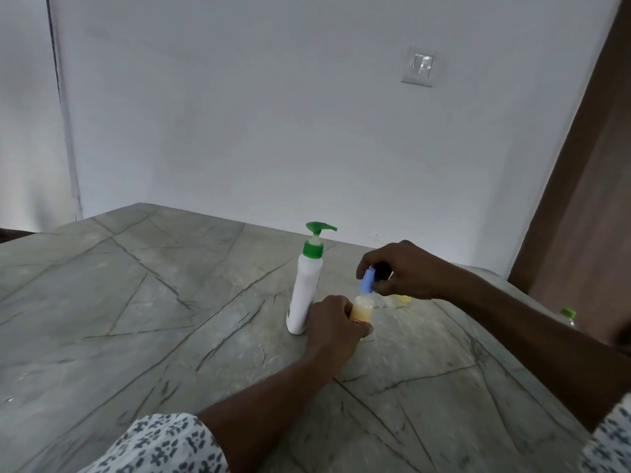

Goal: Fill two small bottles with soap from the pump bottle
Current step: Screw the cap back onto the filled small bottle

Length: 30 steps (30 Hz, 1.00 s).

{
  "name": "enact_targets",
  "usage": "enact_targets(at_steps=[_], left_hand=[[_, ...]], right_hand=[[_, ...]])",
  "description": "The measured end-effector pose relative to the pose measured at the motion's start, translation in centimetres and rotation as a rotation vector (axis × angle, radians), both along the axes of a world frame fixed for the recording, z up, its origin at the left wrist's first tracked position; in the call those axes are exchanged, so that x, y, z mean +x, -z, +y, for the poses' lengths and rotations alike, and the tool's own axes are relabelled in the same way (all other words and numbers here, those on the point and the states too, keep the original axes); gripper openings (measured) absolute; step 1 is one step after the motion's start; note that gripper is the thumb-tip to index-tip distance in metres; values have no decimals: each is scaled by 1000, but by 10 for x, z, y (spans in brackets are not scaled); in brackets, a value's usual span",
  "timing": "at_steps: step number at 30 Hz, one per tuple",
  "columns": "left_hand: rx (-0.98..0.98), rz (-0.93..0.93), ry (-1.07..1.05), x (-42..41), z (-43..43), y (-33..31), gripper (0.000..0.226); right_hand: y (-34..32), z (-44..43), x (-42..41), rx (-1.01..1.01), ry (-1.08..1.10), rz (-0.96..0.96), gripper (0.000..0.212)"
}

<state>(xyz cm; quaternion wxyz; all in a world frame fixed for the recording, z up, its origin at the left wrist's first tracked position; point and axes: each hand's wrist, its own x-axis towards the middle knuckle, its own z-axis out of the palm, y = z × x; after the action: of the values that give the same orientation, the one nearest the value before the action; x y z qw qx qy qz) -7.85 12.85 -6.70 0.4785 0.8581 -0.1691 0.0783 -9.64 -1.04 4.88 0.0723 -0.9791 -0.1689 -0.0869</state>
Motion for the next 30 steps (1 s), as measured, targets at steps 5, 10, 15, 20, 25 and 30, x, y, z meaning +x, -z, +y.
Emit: enact_targets(at_steps=[5, 10, 15, 20, 25, 30], left_hand=[[-13, 21, 8, 1, 0, 1, 32], [-34, 45, 5, 1, 0, 1, 34], [-48, 68, 3, 2, -1, 1, 35], [-37, 50, 3, 1, 0, 1, 35], [-31, 26, 0, 1, 1, 2, 35], [-34, 36, -11, 2, 0, 3, 38]], right_hand=[[-11, -3, 4, 43, 15, 111, 21], [-13, -3, 11, 18, 42, 189, 16], [-11, -3, 14, 9, 58, 232, 9], [-6, -4, 20, -80, 82, 221, 34], [-8, -6, 14, -90, -33, 222, 26], [2, -6, 19, -55, 78, 183, 35]])
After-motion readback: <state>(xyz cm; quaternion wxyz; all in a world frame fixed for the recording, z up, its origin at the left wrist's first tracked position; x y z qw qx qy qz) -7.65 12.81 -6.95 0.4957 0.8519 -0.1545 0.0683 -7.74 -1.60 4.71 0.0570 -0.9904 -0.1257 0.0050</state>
